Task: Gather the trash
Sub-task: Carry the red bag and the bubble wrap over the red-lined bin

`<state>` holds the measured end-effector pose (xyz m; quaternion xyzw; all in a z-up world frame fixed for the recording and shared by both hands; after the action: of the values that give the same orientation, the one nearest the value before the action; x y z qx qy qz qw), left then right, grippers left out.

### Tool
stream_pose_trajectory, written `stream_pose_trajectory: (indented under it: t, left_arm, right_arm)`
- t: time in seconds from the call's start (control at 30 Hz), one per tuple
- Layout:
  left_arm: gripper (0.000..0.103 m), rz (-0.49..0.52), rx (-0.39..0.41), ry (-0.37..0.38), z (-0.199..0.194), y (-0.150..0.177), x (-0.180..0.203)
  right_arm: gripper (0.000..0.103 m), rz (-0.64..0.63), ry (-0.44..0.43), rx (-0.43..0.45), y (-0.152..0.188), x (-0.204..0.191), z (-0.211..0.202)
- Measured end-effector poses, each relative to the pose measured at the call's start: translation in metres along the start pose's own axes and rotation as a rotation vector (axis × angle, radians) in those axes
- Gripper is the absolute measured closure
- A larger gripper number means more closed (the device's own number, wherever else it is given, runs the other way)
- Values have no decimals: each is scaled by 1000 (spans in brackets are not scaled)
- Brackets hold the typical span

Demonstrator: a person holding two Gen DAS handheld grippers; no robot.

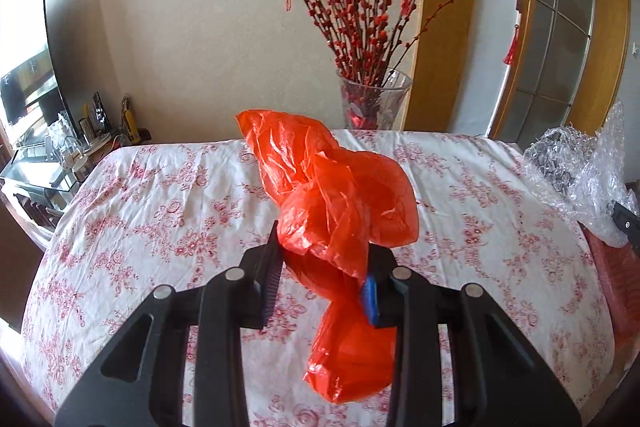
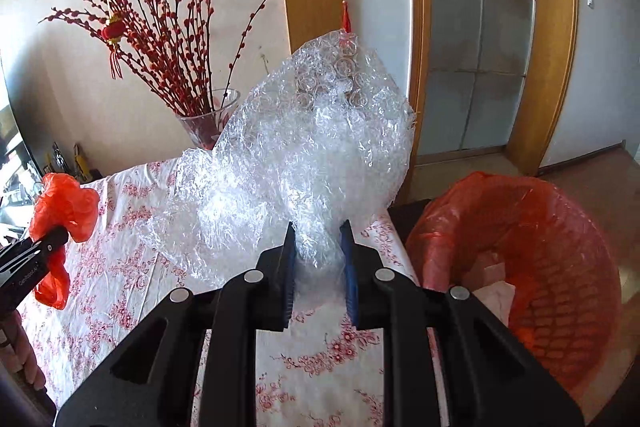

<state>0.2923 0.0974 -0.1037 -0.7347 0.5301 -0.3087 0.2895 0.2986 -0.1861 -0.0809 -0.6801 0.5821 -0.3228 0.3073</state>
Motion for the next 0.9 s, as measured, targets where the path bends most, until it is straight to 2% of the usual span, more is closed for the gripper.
stream_pose_trajectory:
  t: [0.57, 0.9]
  left_arm:
    - [70, 71, 30, 160, -58, 15, 100]
    - [70, 122, 7, 271, -79, 37, 165]
  right_arm:
    - [83, 61, 73, 64, 19, 61, -63]
    - [83, 115, 107, 74, 39, 103, -85]
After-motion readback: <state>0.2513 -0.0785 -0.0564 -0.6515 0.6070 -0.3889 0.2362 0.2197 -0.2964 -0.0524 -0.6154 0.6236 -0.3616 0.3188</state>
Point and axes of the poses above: each gripper's, at about its wrist camera, not at the fingertips, and z roughly the way its jaws point, x to its right, y to its underside, the point moved 10 cm from there along z, roughly the way its jaws point, and after that the axes turned 11 degrees about -z, right-handed, at the moved point
